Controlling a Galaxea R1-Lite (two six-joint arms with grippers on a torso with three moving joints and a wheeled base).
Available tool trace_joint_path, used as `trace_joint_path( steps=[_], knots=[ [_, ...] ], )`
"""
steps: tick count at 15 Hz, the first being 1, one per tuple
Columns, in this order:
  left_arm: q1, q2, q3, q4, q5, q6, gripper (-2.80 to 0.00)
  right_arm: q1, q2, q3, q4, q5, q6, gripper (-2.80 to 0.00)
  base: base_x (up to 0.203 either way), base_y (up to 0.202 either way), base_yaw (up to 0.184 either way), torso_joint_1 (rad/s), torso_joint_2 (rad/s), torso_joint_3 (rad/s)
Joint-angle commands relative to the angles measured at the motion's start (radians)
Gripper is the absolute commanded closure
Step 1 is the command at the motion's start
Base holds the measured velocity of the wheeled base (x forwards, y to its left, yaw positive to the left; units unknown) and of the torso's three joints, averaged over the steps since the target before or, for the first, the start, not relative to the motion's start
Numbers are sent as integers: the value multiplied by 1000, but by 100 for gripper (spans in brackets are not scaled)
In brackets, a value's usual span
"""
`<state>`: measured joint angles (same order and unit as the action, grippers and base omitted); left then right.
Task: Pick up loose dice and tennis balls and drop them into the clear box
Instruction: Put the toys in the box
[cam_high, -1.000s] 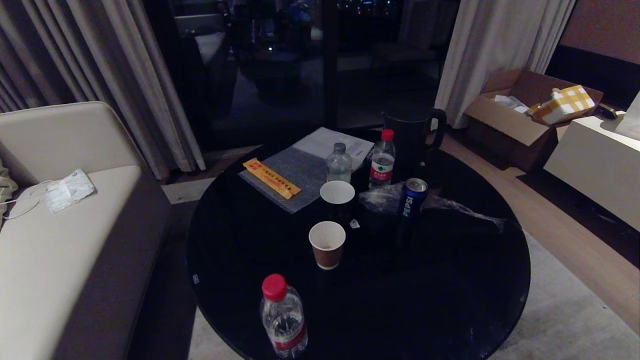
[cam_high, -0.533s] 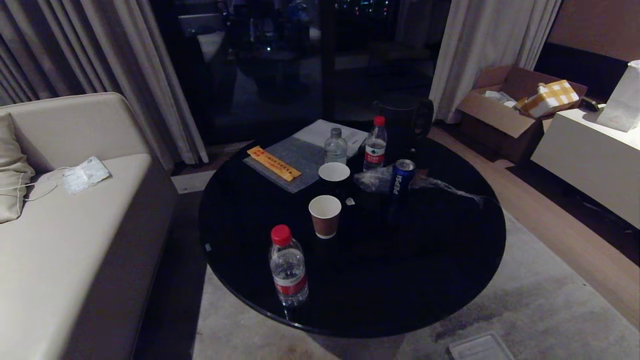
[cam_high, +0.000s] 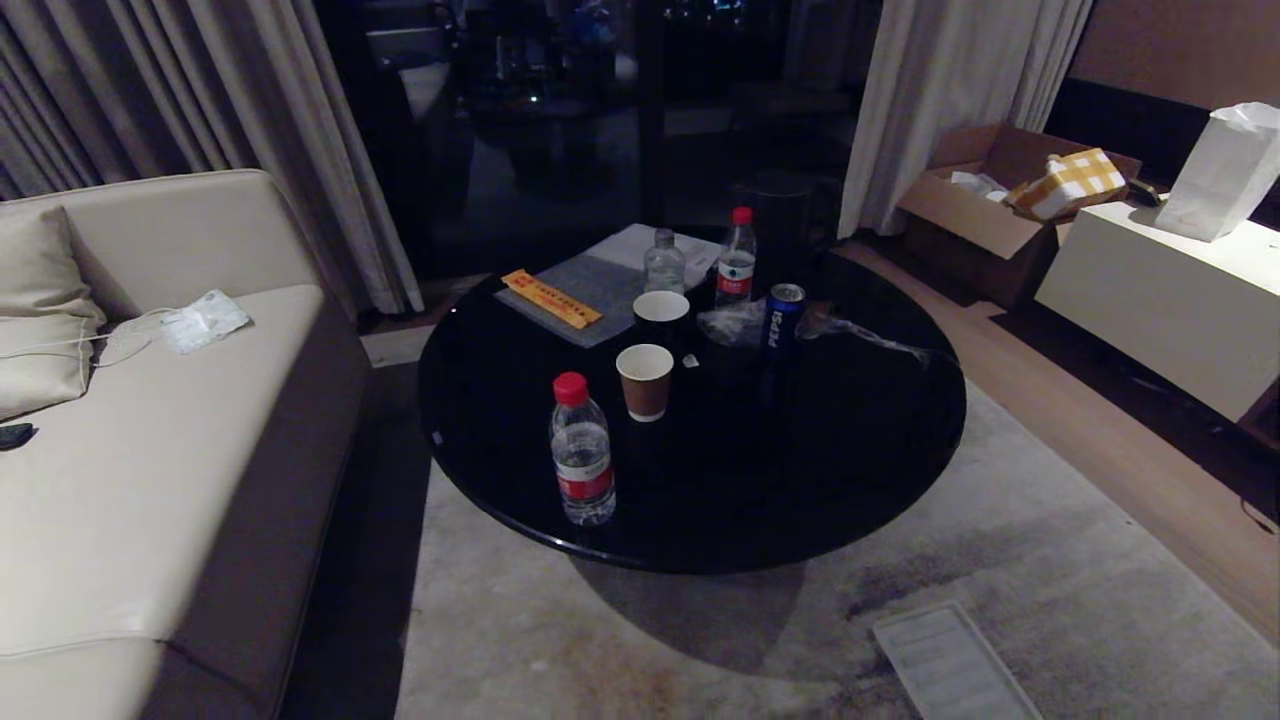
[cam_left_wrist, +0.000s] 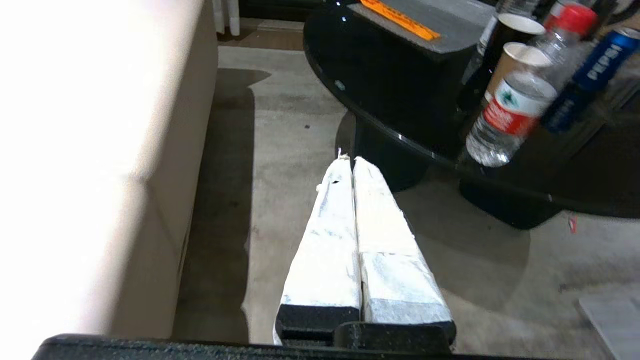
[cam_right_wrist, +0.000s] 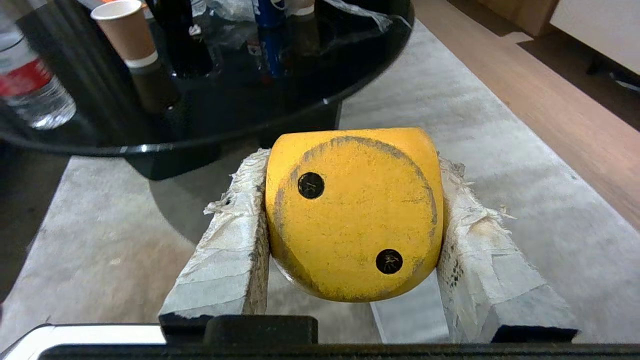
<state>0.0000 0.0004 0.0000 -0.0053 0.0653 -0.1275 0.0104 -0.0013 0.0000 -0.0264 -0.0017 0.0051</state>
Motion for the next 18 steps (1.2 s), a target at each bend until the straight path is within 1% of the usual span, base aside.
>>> trace_joint_path(
  steps=[1, 18],
  knots=[
    [0, 1, 2, -1, 1, -1, 0, 0, 1, 11, 0, 0, -1, 0, -180, 0, 0, 7, 7, 7],
    [0, 1, 2, -1, 1, -3, 0, 0, 1, 11, 0, 0, -1, 0, -183, 0, -1, 3, 3, 3]
  ],
)
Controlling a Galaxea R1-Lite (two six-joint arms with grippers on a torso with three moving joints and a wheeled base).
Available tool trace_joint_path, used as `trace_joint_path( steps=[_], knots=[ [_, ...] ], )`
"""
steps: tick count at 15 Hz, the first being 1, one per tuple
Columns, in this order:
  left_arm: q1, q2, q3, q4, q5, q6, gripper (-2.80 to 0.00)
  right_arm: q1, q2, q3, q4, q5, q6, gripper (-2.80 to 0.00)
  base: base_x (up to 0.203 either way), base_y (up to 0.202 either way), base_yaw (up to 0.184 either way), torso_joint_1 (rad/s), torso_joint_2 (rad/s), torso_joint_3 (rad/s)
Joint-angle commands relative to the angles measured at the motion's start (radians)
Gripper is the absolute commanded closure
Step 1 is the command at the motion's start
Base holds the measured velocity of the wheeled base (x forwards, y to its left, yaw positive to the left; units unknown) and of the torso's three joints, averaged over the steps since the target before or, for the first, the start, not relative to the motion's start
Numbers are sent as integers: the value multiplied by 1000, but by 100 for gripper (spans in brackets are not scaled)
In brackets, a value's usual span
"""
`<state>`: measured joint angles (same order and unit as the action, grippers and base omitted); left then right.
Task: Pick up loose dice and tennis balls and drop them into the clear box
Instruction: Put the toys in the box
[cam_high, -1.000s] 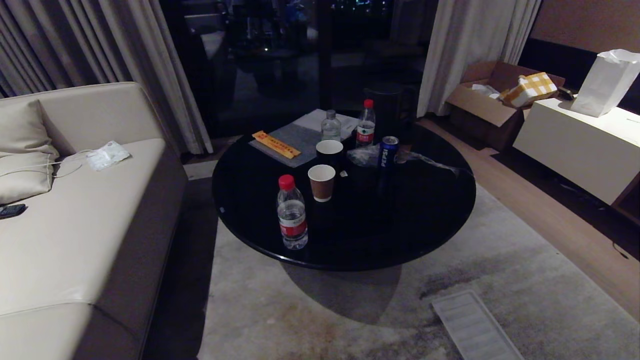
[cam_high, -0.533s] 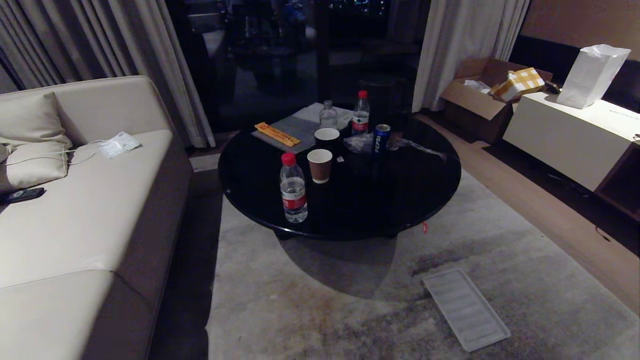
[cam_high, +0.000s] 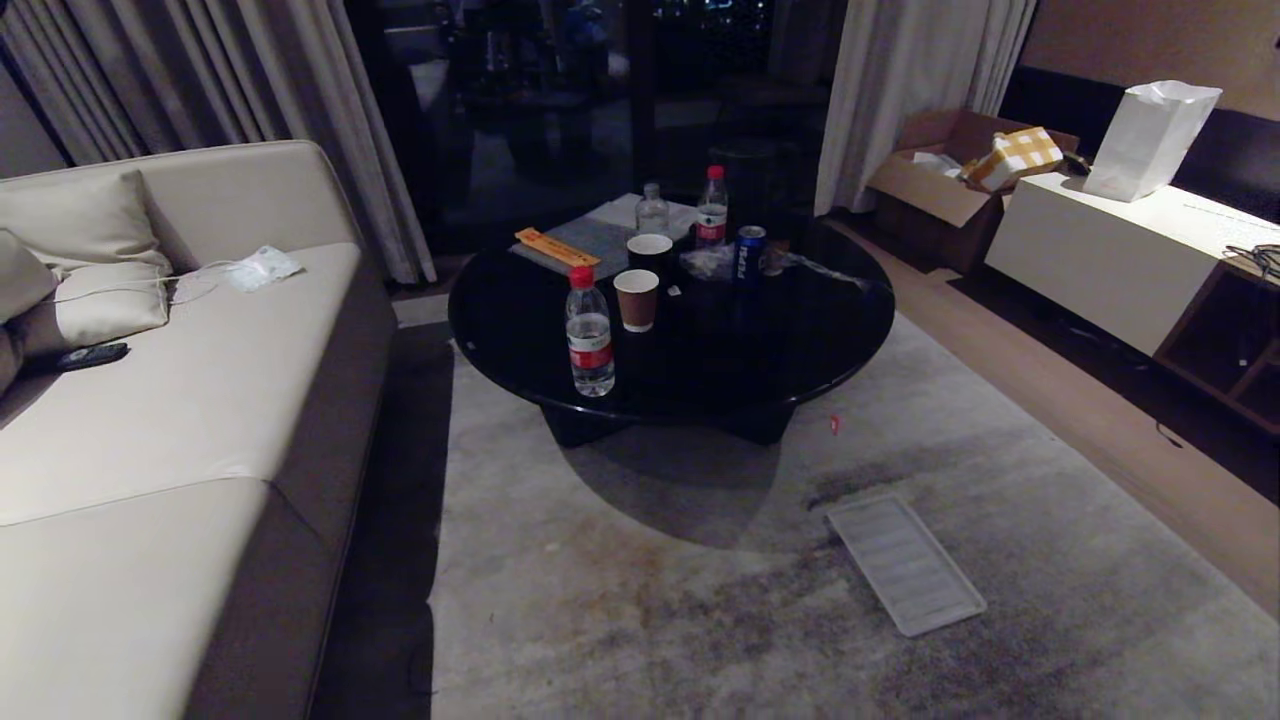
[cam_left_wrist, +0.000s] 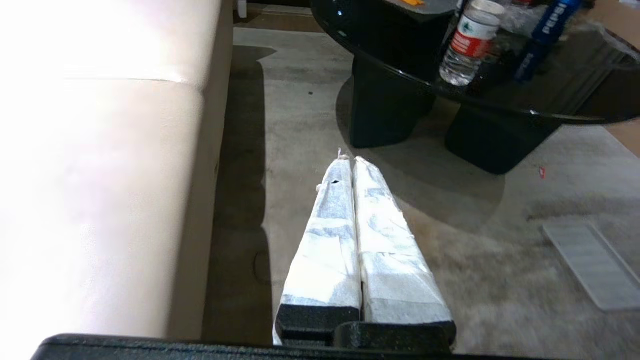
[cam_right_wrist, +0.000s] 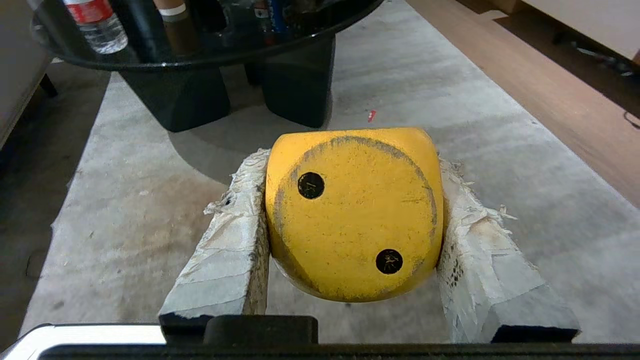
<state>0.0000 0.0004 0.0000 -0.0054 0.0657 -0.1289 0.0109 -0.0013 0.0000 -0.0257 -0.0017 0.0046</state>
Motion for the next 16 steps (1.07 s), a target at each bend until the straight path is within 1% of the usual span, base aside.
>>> trace_joint_path(
  steps=[1, 10, 16],
  knots=[
    [0, 1, 2, -1, 0, 0, 0, 0, 1, 11, 0, 0, 2, 0, -121, 0, -3, 6, -4, 4],
    [0, 1, 2, -1, 0, -3, 0, 0, 1, 11, -2, 0, 2, 0, 0, 0, 0, 0, 0, 0],
    [0, 1, 2, -1, 0, -3, 0, 0, 1, 11, -2, 0, 2, 0, 2, 8, -155, 1, 2, 2]
  ],
)
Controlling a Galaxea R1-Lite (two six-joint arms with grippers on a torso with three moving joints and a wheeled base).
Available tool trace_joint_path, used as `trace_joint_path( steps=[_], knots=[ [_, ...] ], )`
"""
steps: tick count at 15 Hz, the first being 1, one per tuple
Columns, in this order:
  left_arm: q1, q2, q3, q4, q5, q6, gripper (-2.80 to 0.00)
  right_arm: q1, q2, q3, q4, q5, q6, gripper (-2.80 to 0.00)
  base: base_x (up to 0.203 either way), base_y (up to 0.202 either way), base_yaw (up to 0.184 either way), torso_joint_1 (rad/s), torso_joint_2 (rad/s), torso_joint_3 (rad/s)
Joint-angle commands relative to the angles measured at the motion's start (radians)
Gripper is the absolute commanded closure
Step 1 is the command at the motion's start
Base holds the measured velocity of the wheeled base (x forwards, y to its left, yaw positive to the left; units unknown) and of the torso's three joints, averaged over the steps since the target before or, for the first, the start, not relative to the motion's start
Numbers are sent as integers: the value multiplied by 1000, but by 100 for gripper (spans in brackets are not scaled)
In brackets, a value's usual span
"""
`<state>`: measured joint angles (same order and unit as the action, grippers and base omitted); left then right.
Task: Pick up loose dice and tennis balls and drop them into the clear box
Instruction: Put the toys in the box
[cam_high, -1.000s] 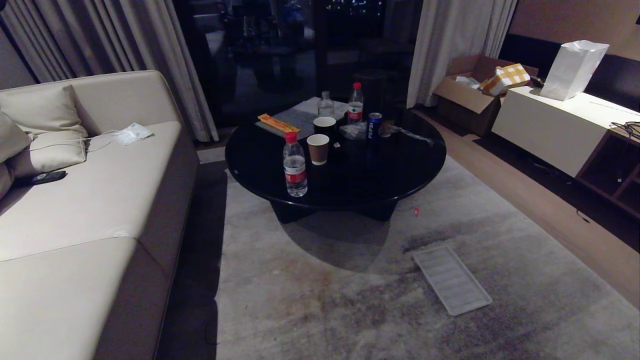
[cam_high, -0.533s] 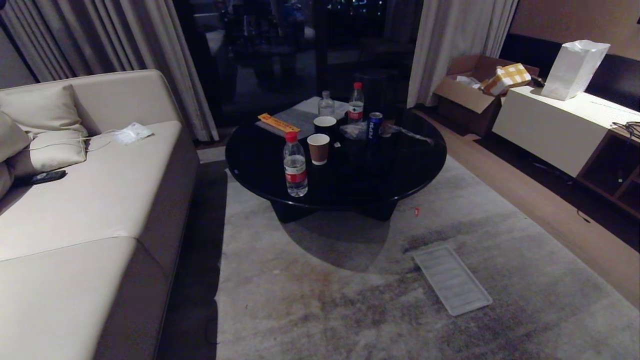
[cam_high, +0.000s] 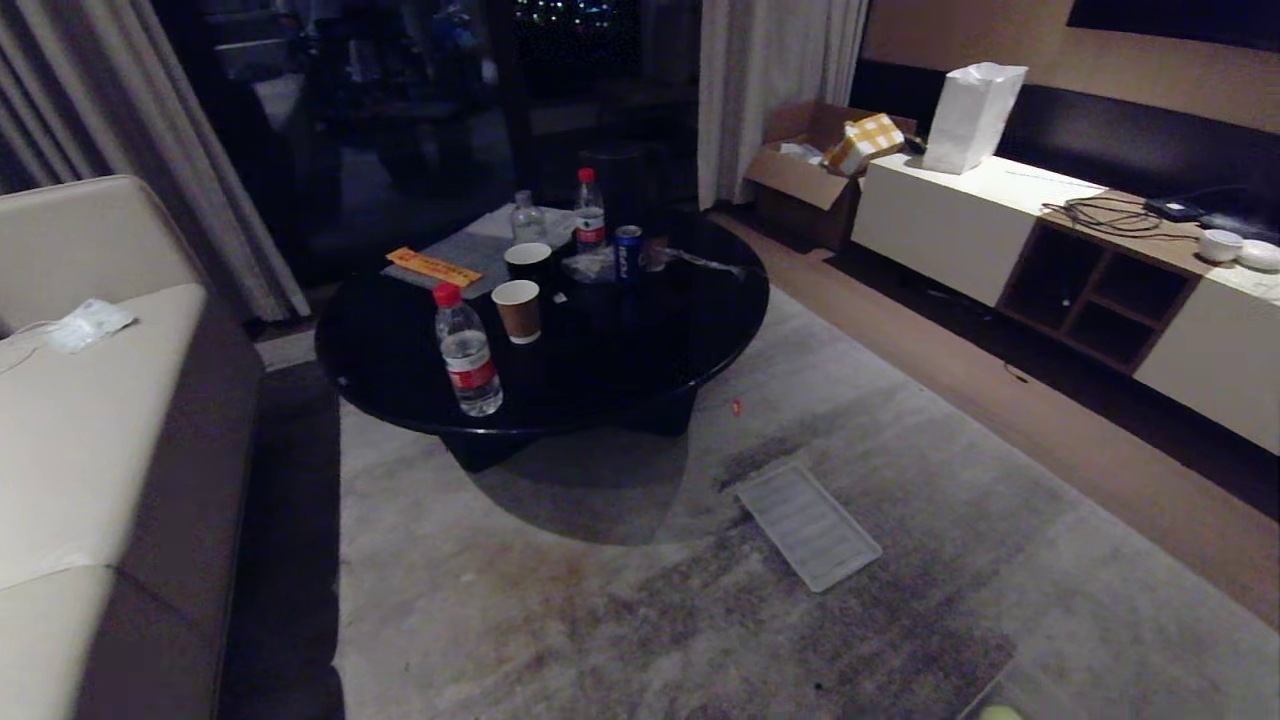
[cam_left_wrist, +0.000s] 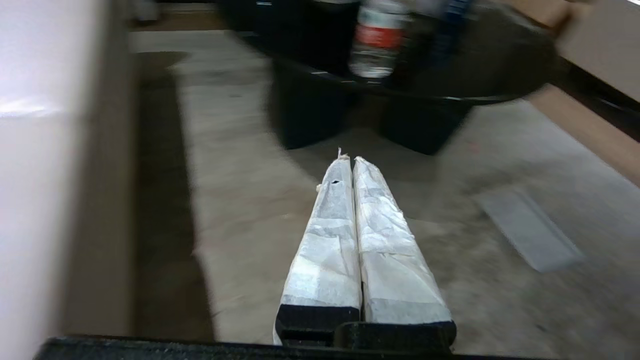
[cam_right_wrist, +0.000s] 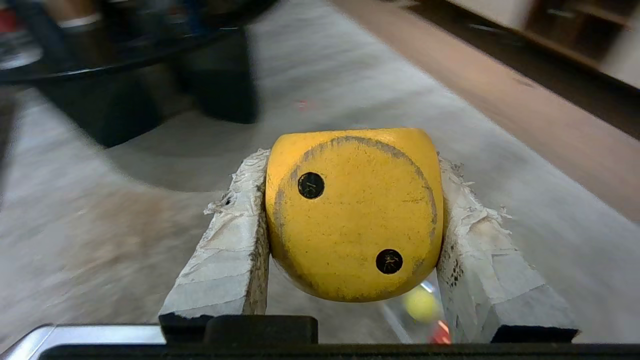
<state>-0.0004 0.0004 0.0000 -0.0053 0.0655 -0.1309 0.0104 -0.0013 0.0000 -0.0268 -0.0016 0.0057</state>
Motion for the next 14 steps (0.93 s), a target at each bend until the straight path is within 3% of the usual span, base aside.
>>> trace_joint_path(
  steps=[1, 14],
  knots=[
    [0, 1, 2, -1, 0, -1, 0, 1, 1, 11, 1, 0, 0, 0, -1, 10, -165, 5, 2, 5],
    [0, 1, 2, -1, 0, -1, 0, 0, 1, 11, -1, 0, 0, 0, 0, 12, -163, 3, 2, 3]
  ],
)
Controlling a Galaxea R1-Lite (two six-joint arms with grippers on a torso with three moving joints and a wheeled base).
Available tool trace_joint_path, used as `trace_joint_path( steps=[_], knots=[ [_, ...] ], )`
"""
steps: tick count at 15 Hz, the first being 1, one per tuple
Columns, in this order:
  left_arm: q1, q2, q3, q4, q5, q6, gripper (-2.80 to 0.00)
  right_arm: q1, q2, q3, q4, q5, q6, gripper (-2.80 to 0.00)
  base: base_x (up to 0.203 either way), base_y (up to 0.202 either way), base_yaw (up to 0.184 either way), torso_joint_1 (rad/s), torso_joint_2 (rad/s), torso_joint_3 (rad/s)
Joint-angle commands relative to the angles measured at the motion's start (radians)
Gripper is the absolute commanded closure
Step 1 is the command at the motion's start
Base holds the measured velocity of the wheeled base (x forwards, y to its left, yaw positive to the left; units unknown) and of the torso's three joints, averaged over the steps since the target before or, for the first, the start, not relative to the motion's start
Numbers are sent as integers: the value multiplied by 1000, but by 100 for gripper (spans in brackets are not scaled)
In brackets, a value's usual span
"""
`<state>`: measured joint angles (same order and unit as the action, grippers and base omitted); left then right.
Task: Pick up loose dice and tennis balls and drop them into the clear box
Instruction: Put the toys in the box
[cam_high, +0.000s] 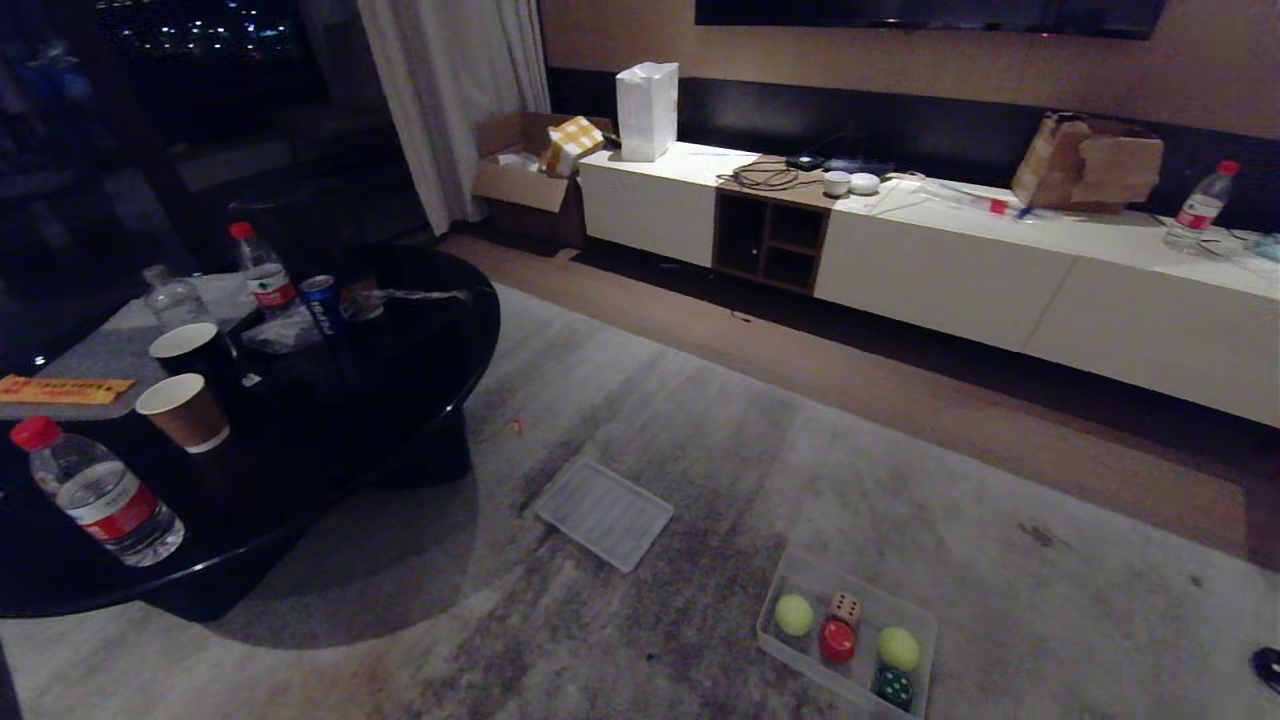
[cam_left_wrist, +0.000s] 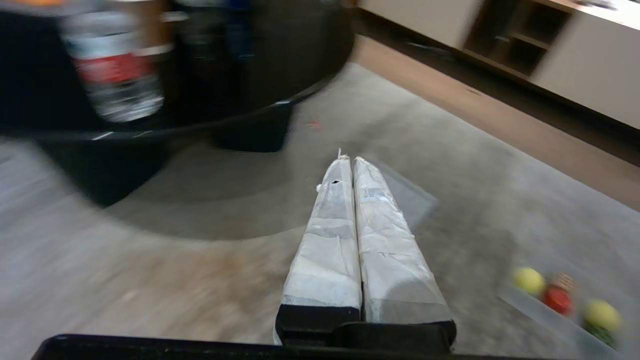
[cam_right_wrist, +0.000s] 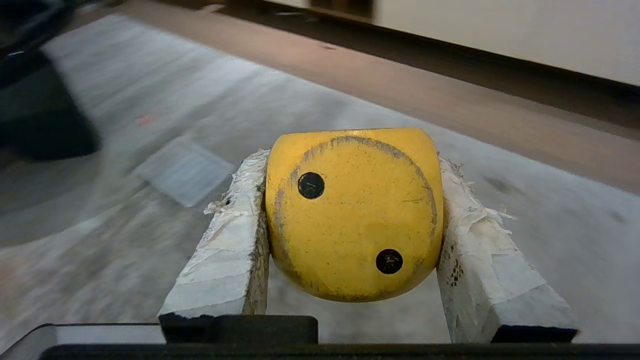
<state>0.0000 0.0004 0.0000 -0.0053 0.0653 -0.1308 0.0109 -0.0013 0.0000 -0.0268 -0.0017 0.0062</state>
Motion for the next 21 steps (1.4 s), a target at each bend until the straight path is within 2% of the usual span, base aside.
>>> trace_joint_path(
  steps=[1, 4, 9, 21],
  knots=[
    [0, 1, 2, -1, 1, -1, 0, 0, 1, 11, 1, 1, 0, 0, -1, 7, -163, 0, 0, 0],
    [0, 1, 2, -1, 1, -3, 0, 0, 1, 11, 0, 3, -2, 0, 3, 9, -121, 1, 2, 3],
    [0, 1, 2, -2, 1, -4, 0, 1, 1, 11, 0, 3, -2, 0, 0, 0, 0, 1, 1, -29],
    [0, 1, 2, -2, 1, -6, 0, 1, 1, 11, -1, 2, -3, 0, 0, 0, 0, 3, 2, -194]
  ],
)
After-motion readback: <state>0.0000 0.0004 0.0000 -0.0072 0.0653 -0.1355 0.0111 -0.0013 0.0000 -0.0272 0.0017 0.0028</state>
